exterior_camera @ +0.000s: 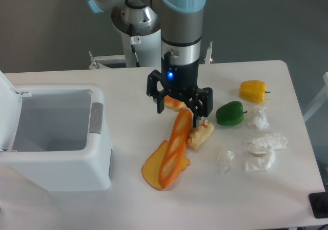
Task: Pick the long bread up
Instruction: 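Lower the open gripper down onto the long orange bread loaf, then align the gripper fingers around the middle of the long bread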
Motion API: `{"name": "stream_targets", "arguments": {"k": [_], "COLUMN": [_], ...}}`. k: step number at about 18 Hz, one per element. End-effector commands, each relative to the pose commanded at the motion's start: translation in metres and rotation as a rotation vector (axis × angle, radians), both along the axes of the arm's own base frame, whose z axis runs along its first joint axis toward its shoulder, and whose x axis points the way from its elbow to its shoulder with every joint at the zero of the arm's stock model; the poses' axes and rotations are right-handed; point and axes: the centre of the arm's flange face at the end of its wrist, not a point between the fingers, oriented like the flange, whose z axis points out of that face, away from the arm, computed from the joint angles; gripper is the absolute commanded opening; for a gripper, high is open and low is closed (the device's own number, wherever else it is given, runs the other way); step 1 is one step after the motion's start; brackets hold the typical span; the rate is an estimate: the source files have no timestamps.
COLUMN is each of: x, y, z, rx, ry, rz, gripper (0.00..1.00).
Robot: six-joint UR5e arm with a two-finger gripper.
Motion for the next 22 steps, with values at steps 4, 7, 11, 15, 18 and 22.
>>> {"name": "stream_targets", "arguments": {"k": [4,7,11,15,18,22], "x": [0.0,0.005,0.002,-0.008,-0.012,-0.017], "y": [0.006,0.018,0.028,0.039,0.044,0.052], "z": [-0.015,-0.029,-0.051,-0.069,-0.085,-0.114], "rx": [-0.011,-0.02,-0.042,-0.049,-0.06,-0.075], "ry": [-0.025,-0.053,-0.082,-0.123,-0.146,-0.195], "rz": [0.003,-0.002,-0.004,0.058,0.056,0.051], "gripper": [1.0,1.0,1.0,1.0,1.0,1.0]}}
